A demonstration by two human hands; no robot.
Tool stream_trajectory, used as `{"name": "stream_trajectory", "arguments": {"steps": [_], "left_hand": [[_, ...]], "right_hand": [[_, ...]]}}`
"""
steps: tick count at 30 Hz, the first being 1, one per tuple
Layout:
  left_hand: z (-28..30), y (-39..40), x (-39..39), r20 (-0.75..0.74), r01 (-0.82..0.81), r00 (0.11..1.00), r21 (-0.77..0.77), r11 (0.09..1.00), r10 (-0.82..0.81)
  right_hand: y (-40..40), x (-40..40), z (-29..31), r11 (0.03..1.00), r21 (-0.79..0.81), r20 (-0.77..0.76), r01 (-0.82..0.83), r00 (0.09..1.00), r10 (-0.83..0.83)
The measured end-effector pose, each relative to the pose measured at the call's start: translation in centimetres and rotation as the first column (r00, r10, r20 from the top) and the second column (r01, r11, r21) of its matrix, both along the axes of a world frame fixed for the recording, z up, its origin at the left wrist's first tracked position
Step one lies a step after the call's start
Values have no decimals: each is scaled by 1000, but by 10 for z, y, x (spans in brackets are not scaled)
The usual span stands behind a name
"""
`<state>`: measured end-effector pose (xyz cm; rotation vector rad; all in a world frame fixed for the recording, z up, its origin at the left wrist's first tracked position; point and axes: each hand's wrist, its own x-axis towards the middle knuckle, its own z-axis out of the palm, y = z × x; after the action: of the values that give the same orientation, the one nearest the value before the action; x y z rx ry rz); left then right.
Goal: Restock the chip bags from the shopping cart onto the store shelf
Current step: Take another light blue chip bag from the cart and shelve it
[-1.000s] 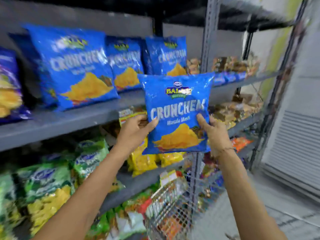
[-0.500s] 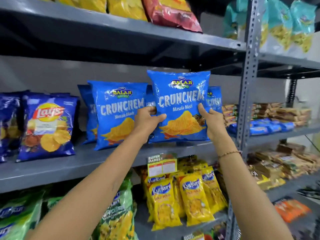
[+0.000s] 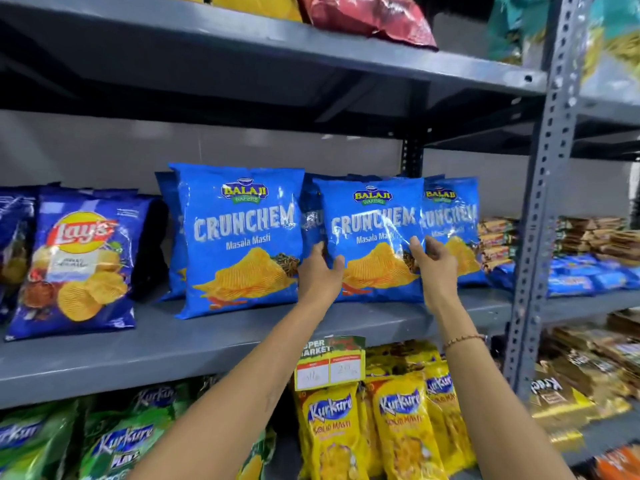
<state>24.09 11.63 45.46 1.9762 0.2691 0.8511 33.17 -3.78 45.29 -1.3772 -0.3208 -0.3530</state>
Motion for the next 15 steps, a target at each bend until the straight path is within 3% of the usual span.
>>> {"name": "stream_trajectory", "arguments": {"steps": [2, 4, 6, 10, 15], "left_hand": [[-3, -2, -11, 1, -71, 997, 161, 984, 72], [-6, -3, -29, 94, -97, 993, 280, 955, 73], [-6, 4, -51, 185, -78, 982, 280, 957, 26], [5, 42, -101, 288, -116, 956, 212, 970, 52], [16, 122, -169, 363, -265, 913, 176, 948, 188]], "right_hand": [[3, -7, -2, 991, -10, 81, 133, 988, -132], [10, -20, -4, 947, 5, 231, 321, 921, -314], [25, -42, -3, 932, 46, 363, 360, 863, -352], [75, -97, 5, 984, 2, 501, 180, 851, -157], [159, -159, 13, 965, -231, 457, -122, 862, 218]]}}
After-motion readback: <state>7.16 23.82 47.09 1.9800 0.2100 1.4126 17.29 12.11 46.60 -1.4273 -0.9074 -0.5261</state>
